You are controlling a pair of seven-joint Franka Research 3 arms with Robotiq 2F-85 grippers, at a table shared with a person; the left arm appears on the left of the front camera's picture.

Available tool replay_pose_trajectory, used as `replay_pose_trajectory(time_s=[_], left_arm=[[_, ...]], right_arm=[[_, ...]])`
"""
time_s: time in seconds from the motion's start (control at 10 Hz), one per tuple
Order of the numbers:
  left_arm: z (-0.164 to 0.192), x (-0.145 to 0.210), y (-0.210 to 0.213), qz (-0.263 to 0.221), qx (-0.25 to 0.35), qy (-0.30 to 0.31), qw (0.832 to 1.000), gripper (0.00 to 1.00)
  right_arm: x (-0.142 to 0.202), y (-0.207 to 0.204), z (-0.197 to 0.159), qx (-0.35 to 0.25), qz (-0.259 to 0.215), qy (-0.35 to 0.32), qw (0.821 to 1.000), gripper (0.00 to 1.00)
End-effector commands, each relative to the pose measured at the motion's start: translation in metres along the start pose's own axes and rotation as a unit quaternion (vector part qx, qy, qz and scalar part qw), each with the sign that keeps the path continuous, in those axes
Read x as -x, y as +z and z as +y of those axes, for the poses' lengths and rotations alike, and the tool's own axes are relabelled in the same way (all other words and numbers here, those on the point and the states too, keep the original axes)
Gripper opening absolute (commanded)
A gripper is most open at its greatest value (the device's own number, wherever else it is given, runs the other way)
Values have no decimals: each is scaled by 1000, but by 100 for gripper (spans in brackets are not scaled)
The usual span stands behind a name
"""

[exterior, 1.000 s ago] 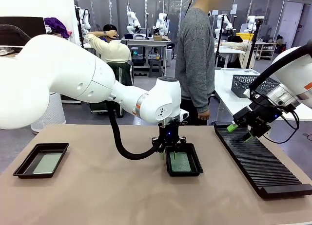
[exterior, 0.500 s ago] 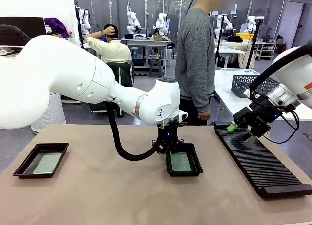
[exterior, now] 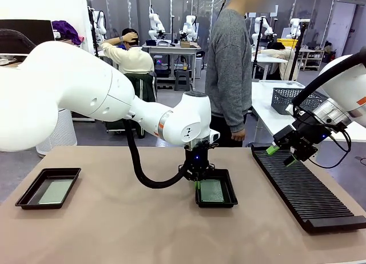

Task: Inspect and transfer BCBs to ESD trays.
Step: Pick up the ESD tray and place it on the left side of the table.

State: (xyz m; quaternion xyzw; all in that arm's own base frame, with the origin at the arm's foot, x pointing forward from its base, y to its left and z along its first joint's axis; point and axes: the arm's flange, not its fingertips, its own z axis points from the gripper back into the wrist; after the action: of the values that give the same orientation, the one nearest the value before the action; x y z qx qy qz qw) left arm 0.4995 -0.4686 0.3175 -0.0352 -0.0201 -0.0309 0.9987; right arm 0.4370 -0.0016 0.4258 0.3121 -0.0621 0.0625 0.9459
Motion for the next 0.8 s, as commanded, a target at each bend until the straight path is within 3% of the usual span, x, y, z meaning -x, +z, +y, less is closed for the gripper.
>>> replay_pose_trajectory(time_s=[0.0,0.7], left_arm=[[8,6,1,-3,3,-1,1000,0],[0,0,1,0,0,1,1000,0]], right_arm=[[1,0,1,5,0,-3,1000,100],[1,0,1,5,0,-3,1000,100]])
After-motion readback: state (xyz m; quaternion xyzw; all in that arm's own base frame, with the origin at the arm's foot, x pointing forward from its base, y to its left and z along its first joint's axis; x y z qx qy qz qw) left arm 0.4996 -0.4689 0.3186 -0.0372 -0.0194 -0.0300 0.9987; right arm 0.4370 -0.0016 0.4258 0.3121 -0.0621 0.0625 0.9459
